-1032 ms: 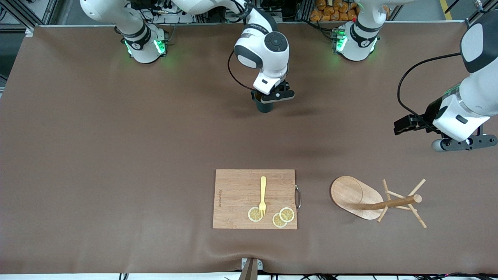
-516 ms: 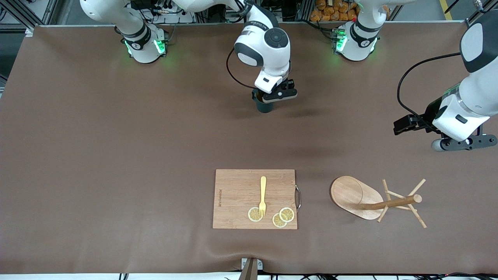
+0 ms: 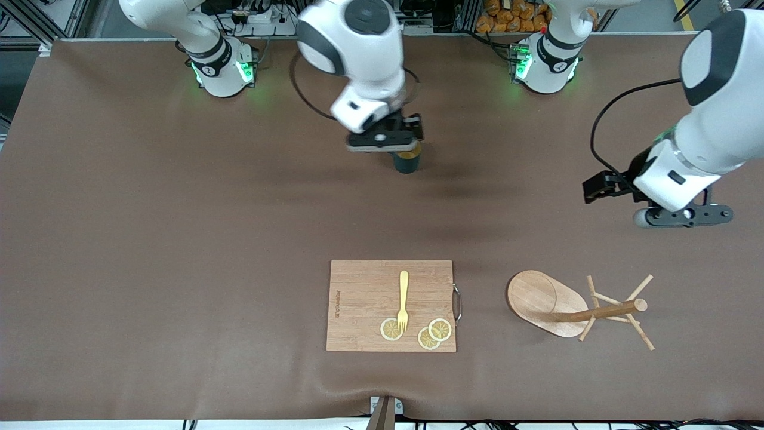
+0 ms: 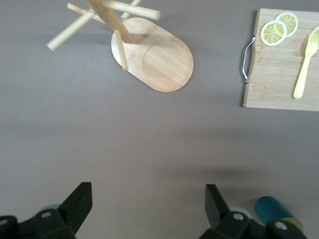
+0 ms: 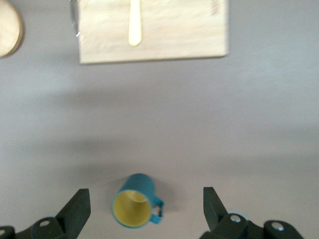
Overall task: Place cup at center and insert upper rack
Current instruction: 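Raise the right gripper away while the left gripper reaches the mug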
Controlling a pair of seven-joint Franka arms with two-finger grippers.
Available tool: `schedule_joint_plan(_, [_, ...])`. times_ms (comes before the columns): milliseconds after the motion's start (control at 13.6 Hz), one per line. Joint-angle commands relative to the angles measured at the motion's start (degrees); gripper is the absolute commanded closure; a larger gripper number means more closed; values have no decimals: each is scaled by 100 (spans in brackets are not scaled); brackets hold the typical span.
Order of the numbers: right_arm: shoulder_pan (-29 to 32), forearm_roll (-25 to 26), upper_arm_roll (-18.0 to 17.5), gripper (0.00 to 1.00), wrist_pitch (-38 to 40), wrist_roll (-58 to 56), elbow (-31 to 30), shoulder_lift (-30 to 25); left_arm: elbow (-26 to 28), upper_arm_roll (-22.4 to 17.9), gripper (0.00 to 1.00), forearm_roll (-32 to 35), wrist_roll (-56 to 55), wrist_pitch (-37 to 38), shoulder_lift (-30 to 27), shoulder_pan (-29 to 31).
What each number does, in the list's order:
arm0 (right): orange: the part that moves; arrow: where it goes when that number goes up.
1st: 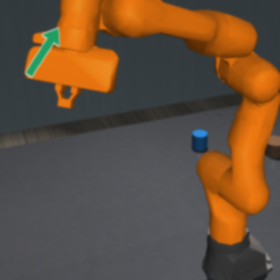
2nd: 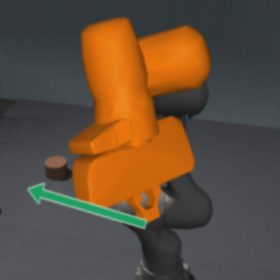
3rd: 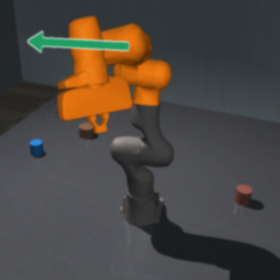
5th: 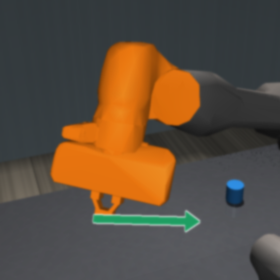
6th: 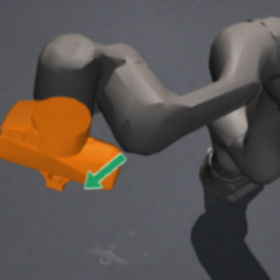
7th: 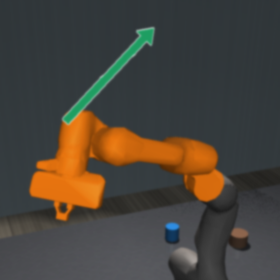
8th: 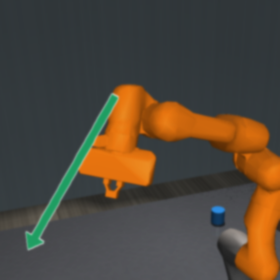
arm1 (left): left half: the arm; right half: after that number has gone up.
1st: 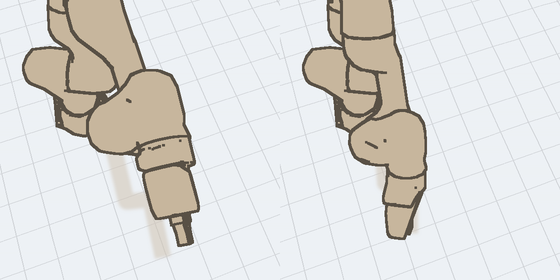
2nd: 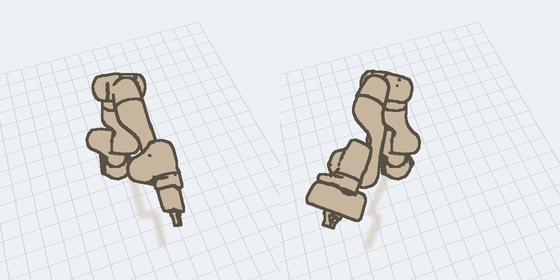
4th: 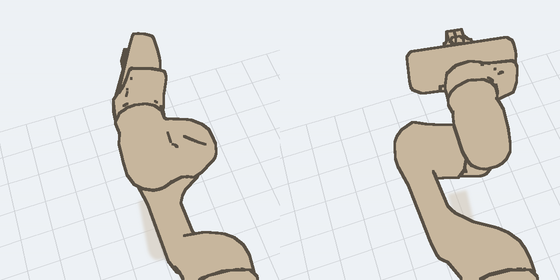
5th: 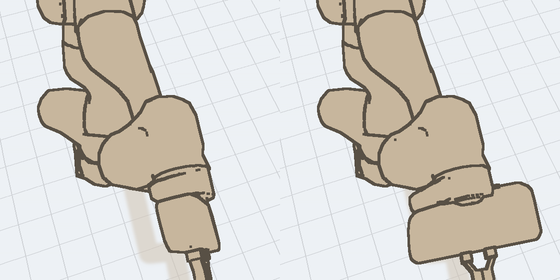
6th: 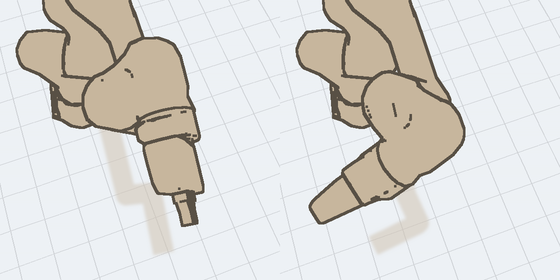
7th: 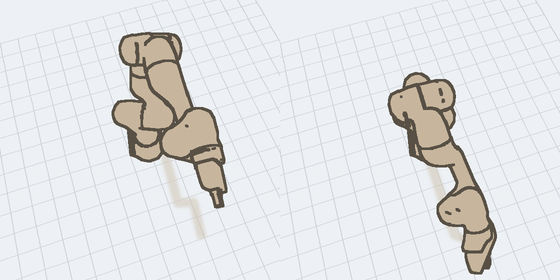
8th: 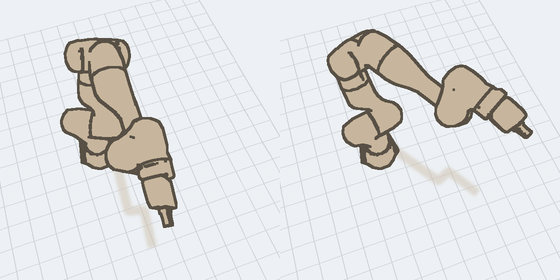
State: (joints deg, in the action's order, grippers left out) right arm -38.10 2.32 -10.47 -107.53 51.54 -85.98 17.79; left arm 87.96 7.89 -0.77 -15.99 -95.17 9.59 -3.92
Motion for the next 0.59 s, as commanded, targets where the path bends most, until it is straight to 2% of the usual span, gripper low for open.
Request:
schedule_joint_plan(0, [872, 49, -298, 0, 1080, -633, 19, -521, -77, 186, 0, 68, -1173, 104, -71, -240])
schedule_joint_plan(147, [1513, 49, -298, 0, 1707, -1346, 152, -784, -77, 467, 0, 77, -2262, 104, -72, -354])
schedule_joint_plan(295, [2146, 31, -307, 0, 1727, -1995, 143, -1004, -77, 696, 0, 59, -3125, 95, -54, -503])
schedule_joint_plan(516, [3060, -12, -316, 0, 1761, -3182, 143, -1233, -59, 740, 0, 129, -4033, 86, -63, -960])
